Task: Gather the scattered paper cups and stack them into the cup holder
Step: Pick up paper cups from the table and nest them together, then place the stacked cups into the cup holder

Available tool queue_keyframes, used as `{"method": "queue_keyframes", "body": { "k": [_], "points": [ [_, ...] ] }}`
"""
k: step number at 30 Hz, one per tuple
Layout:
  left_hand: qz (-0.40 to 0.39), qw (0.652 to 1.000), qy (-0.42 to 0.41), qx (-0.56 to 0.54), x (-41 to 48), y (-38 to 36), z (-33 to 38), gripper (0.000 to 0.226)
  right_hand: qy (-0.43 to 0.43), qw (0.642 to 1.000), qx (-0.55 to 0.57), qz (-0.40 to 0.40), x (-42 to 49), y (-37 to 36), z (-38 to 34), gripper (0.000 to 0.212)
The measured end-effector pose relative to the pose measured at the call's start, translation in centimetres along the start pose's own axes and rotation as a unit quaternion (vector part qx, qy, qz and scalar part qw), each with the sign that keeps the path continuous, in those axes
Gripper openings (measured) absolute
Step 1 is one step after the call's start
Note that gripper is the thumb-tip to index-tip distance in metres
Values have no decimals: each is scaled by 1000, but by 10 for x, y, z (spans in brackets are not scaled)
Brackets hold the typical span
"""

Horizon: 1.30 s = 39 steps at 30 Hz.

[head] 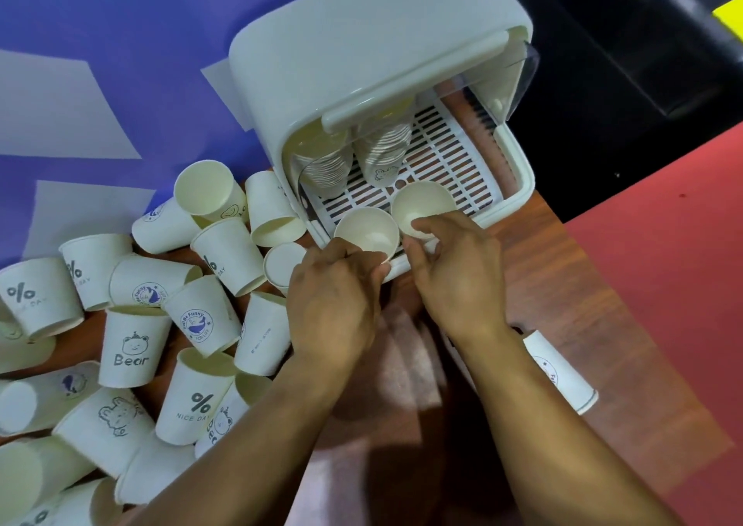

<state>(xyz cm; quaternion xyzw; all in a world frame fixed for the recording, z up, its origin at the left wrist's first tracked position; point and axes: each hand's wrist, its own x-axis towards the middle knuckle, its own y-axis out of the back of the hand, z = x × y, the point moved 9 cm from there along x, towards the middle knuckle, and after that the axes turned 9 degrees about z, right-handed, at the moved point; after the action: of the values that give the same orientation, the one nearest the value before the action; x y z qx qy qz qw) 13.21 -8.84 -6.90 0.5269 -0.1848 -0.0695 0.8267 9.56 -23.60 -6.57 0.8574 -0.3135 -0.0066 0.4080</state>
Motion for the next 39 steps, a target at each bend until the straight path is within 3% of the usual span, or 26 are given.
{"method": "queue_keyframes", "body": {
  "k": [5, 9, 15, 21, 29, 39],
  "points": [
    [-4, 998, 31, -60, -11, 9, -4, 33, -23, 999, 9, 34, -10, 27, 0, 28],
    [18, 993, 44, -107, -22, 27, 5, 34, -50, 996, 16, 75, -26, 68, 9, 22],
    [-87, 987, -25, -134, -45, 7, 48, 28, -78, 992, -17, 95, -48, 112, 30, 22],
    [-141, 977, -4, -160, -53, -29, 72, 39, -139, 983, -64, 98, -74, 141, 66, 26],
    [-136, 975, 6, -173, -50, -49, 84, 25, -255, 959, -41, 119, -131, 154, 108, 18],
    [-169, 974, 36, -145, -63, -62, 91, 17, -333, 932, -17, 144, -160, 141, 135, 14]
  ]
}}
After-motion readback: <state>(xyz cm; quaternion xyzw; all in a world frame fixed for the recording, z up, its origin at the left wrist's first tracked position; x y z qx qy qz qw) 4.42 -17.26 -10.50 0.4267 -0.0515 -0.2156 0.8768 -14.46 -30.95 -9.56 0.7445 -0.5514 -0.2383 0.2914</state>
